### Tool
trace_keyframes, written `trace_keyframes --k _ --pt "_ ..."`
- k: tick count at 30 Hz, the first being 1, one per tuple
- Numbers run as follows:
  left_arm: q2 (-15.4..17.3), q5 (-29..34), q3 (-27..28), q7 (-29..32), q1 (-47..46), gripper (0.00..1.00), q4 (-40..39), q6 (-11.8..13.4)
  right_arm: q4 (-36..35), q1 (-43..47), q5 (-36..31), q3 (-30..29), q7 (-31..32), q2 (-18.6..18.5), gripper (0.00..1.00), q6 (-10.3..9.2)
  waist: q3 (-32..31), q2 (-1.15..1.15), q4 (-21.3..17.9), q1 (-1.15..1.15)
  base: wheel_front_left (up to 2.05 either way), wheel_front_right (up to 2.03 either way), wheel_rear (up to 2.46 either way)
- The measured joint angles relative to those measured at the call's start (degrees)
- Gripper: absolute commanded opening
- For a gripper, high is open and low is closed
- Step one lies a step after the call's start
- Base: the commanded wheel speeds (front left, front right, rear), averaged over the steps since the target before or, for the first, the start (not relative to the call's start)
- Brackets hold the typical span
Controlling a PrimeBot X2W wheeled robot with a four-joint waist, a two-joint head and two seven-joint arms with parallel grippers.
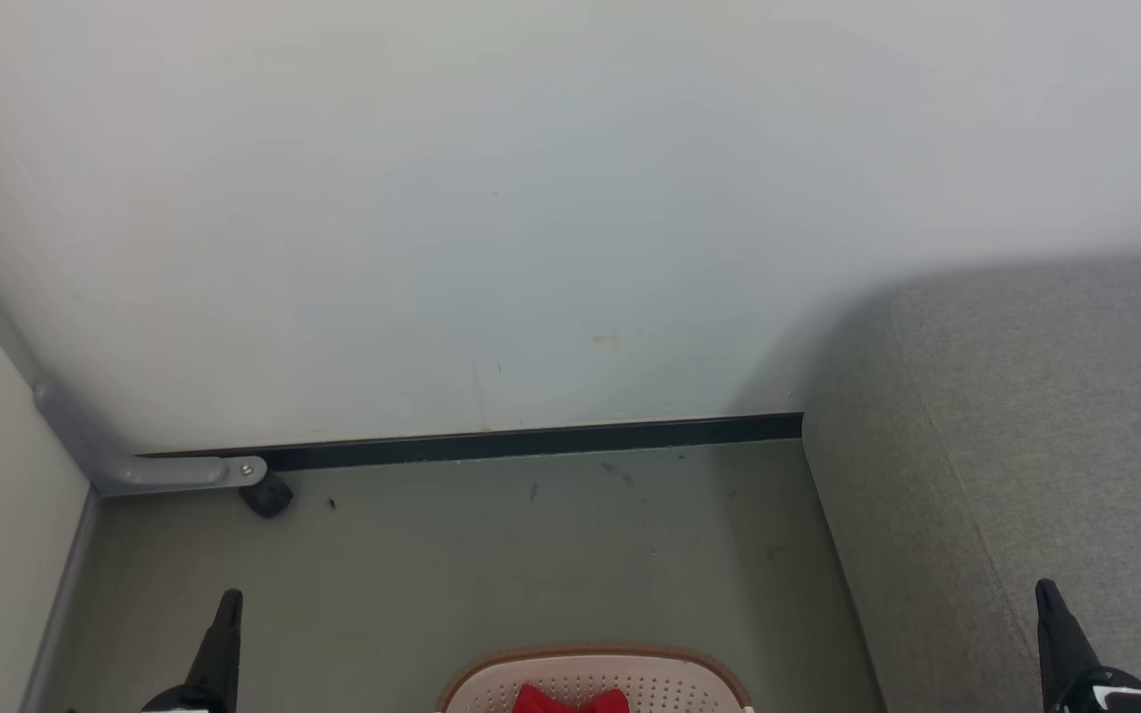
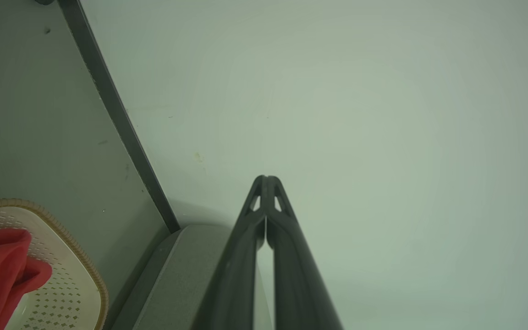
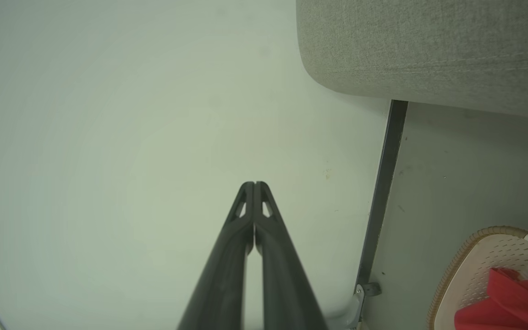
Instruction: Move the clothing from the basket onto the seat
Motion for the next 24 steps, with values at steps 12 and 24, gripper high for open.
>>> trace_keyframes --k 12,24 --pt "0.0 0.0 0.0 0.0 0.0 0.0 0.0 0.0 0.0 0.0 0.0 0.0 0.0 0.0 0.0 0.0 0.0 0.0 0.0 0.0 0.0 0.0 0.0" --pt "0.0 0.0 0.0 0.0 0.0 0.0 0.0 0.0 0.0 0.0 0.0 0.0 0.0 0.0 0.0 0.0 0.0 0.0 0.0 0.0 0.0 0.0 0.0"
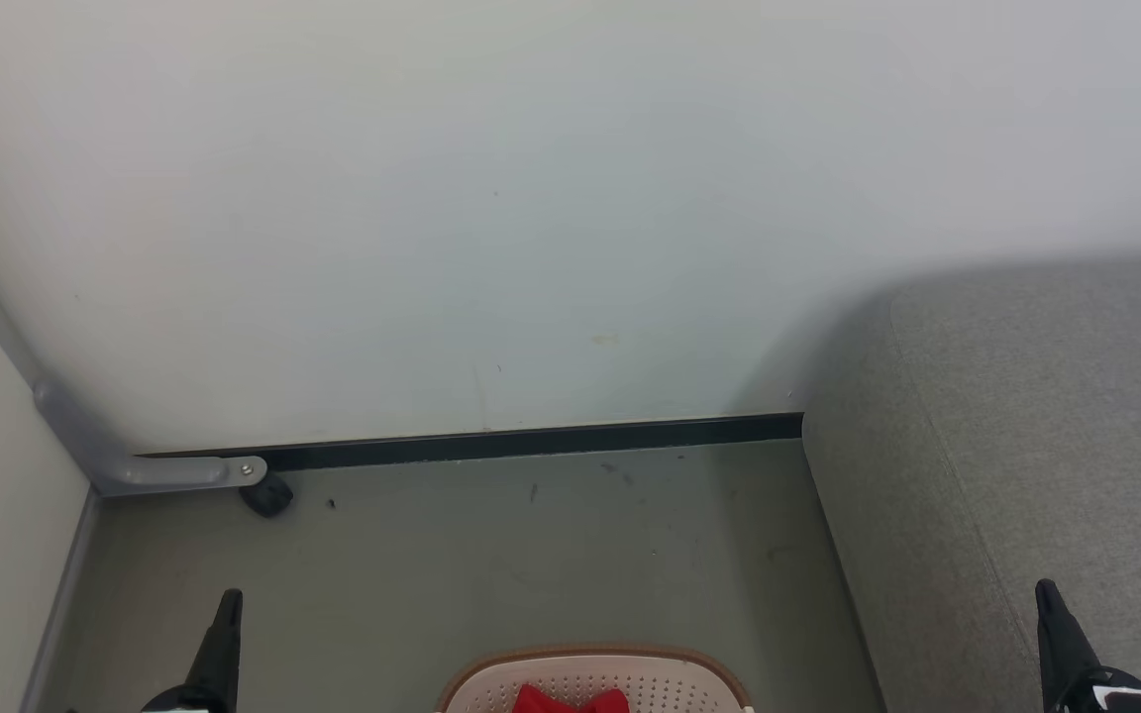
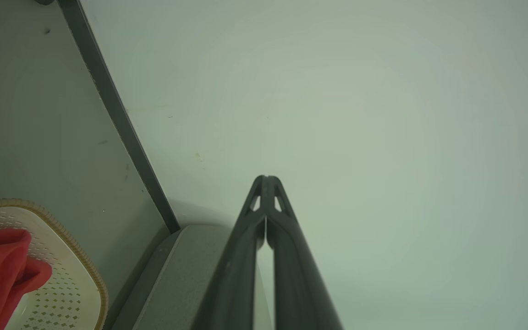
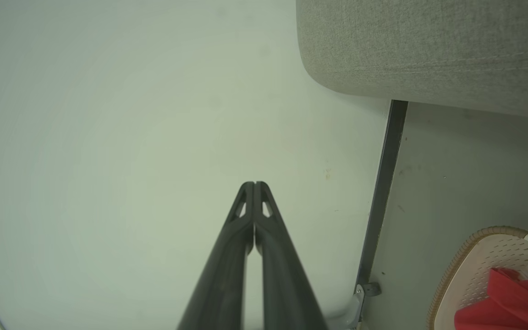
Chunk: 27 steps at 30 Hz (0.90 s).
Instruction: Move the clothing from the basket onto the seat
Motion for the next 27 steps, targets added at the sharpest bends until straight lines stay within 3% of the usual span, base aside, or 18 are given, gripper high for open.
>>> trace_keyframes --k 27 --pt "0.0 0.0 0.0 0.0 0.0 0.0 0.0 0.0 0.0 0.0 0.0 0.0 0.0 0.0 0.0 0.0 0.0 0.0 0.0 0.0 0.0 0.0 0.0"
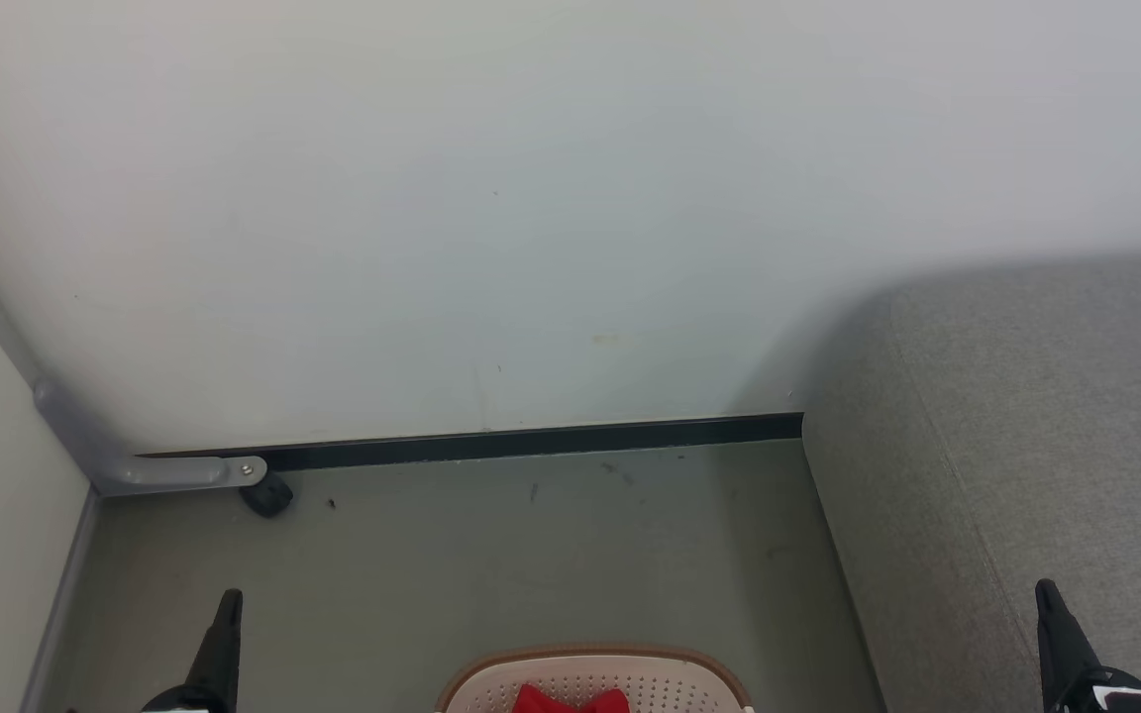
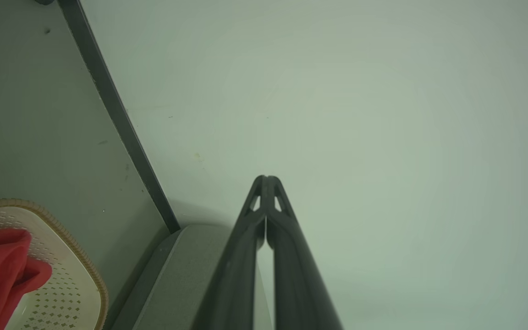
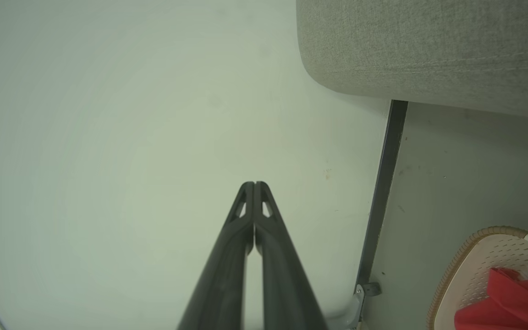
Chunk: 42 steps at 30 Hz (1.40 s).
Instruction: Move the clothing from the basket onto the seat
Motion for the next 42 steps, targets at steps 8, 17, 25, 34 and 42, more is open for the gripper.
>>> trace_keyframes --k 8,17,25,34,42 --pt "0.0 0.0 0.0 0.0 0.0 0.0 0.0 0.0 0.0 0.0 0.0 0.0 0.0 0.0 0.0 0.0 0.0 0.0 0.0 0.0 0.0 0.0 0.0" --pt "0.0 0.0 0.0 0.0 0.0 0.0 0.0 0.0 0.0 0.0 0.0 0.0 0.0 0.0 0.0 0.0 0.0 0.0 0.0 0.0 0.0 0.0 0.0" --pt "0.0 0.0 0.0 0.0 0.0 0.0 0.0 0.0 0.0 0.0 0.0 0.0 0.0 0.0 0.0 0.0 0.0 0.0 0.0 0.0 0.0 0.0 0.0" --pt "0.0 0.0 0.0 0.0 0.0 0.0 0.0 0.0 0.0 0.0 0.0 0.0 0.0 0.0 0.0 0.0 0.0 0.0 0.0 0.0 0.0 0.0 0.0" --pt "0.0 0.0 0.0 0.0 0.0 0.0 0.0 0.0 0.0 0.0 0.0 0.0 0.0 0.0 0.0 0.0 0.0 0.0 0.0 0.0 0.0 0.0 0.0"
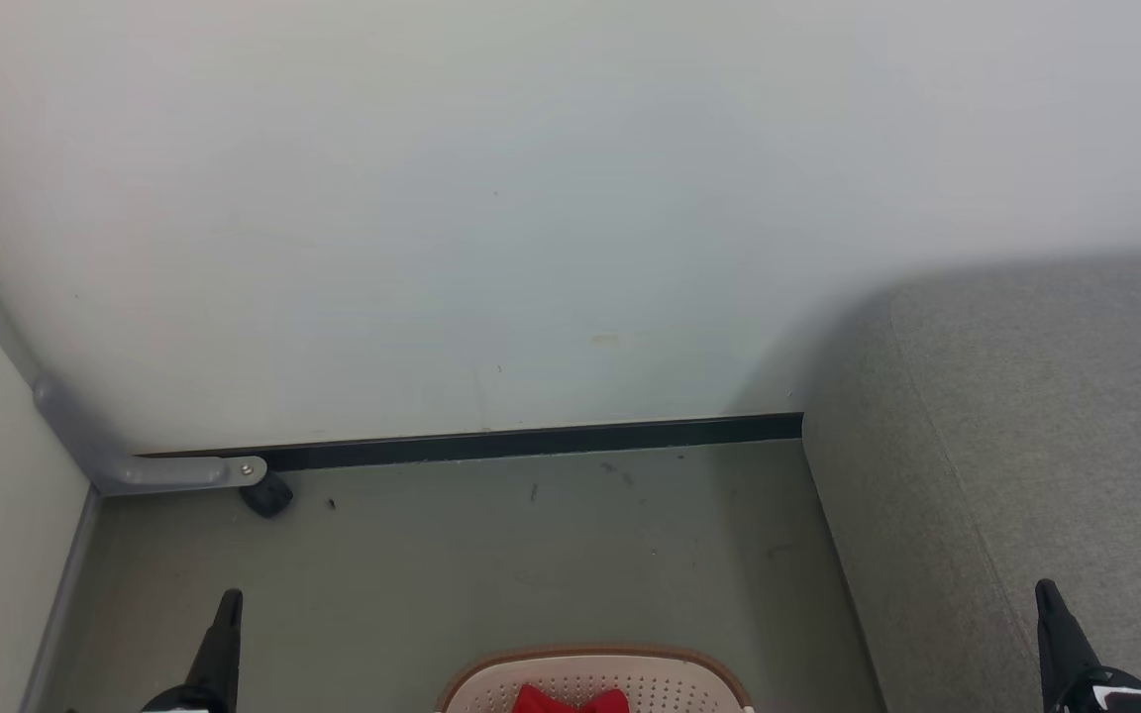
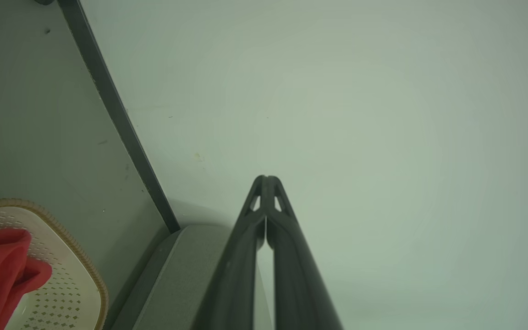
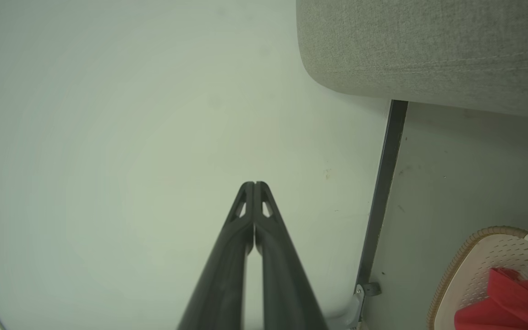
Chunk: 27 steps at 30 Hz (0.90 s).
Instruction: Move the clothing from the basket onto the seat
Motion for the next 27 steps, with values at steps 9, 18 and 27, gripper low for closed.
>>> trace_keyframes --k 9,18,27 --pt "0.0 0.0 0.0 0.0 0.0 0.0 0.0 0.0 0.0 0.0 0.0 0.0 0.0 0.0 0.0 0.0 0.0 0.0 0.0 0.0 0.0 0.0 0.0" --pt "-0.5 0.0 -0.2 0.0 1.7 1.0 1.8 0.1 1.9 1.4 0.0 0.2 0.0 0.6 1.0 -0.11 0.0 0.0 0.0 0.0 0.0 0.0 0.0" --pt "-0.6 0.0 -0.4 -1.1 2.3 1.0 1.8 0.1 1.8 2.0 0.0 1.0 -1.5 0.8 1.0 -0.26 0.0 0.0 0.0 0.0 0.0 0.0 0.0"
